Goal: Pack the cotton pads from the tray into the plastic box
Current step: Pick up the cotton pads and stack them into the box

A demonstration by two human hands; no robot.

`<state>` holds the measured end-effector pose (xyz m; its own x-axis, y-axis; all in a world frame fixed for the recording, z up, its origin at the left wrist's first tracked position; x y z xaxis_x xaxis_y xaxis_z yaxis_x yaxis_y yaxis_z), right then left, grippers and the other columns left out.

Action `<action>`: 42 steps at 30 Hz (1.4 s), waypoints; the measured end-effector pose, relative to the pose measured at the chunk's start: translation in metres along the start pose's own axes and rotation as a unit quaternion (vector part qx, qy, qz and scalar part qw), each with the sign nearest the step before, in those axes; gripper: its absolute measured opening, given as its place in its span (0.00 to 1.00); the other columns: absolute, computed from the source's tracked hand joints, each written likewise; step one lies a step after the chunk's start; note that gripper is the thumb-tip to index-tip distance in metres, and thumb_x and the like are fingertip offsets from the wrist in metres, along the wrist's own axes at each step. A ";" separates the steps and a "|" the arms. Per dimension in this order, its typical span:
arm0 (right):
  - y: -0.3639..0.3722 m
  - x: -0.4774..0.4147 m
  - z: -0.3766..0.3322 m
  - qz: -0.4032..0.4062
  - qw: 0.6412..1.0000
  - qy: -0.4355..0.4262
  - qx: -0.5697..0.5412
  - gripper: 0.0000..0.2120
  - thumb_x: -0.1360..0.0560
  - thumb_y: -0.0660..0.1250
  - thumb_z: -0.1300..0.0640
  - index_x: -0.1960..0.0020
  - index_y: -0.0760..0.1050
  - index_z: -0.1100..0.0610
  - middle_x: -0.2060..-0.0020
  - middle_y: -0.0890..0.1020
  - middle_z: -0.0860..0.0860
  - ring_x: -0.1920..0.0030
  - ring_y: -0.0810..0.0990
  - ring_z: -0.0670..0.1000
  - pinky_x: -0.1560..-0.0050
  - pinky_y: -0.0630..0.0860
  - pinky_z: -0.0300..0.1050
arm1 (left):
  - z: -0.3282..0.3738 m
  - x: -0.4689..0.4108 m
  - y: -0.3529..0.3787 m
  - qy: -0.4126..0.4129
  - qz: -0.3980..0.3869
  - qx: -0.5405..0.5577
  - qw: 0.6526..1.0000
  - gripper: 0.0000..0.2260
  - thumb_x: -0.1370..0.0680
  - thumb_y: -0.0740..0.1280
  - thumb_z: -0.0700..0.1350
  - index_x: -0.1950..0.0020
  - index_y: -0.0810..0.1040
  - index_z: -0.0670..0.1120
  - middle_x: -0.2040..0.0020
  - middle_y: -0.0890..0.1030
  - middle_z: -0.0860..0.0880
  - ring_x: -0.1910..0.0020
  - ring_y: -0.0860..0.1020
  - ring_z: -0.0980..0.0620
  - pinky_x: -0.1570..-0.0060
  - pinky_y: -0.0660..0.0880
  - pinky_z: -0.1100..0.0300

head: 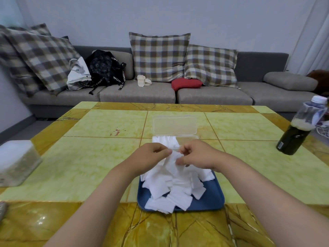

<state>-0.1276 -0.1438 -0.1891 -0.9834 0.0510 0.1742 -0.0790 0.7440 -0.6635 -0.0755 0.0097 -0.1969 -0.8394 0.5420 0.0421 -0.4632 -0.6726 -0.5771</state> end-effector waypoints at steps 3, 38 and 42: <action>-0.009 0.003 -0.002 0.009 0.995 -0.008 -0.097 0.08 0.26 0.75 0.61 0.48 0.82 0.59 0.61 0.84 0.53 0.63 0.85 0.50 0.57 0.81 0.45 | 0.004 -0.001 0.002 -0.011 -0.003 0.071 0.997 0.09 0.23 0.71 0.51 0.52 0.85 0.46 0.60 0.83 0.54 0.61 0.79 0.58 0.56 0.75 0.62; -0.033 0.006 -0.005 0.116 0.991 -0.027 -0.065 0.09 0.28 0.78 0.56 0.55 0.82 0.60 0.69 0.84 0.50 0.76 0.79 0.43 0.78 0.69 0.37 | 0.015 0.004 0.030 -0.098 -0.032 0.334 0.937 0.13 0.22 0.72 0.47 0.46 0.84 0.37 0.52 0.87 0.40 0.50 0.86 0.43 0.53 0.83 0.56; -0.043 0.007 0.003 0.157 0.986 -0.033 -0.035 0.09 0.29 0.77 0.50 0.55 0.81 0.53 0.64 0.84 0.49 0.72 0.81 0.47 0.70 0.77 0.44 | 0.009 -0.001 0.025 -0.105 0.015 0.293 0.950 0.09 0.25 0.75 0.40 0.52 0.83 0.34 0.58 0.86 0.42 0.61 0.86 0.49 0.56 0.83 0.57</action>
<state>-0.1313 -0.1774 -0.1615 -0.9661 0.2445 -0.0826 0.2412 0.7420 -0.6255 -0.0885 -0.0120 -0.2042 -0.8640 0.4474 0.2309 -0.4660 -0.8843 -0.0303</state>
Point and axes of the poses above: each hand's wrist, its own x-axis away from the middle knuckle, its own y-axis out of the palm, z = x × y, the point moved 8 cm from there along -x, towards the middle knuckle
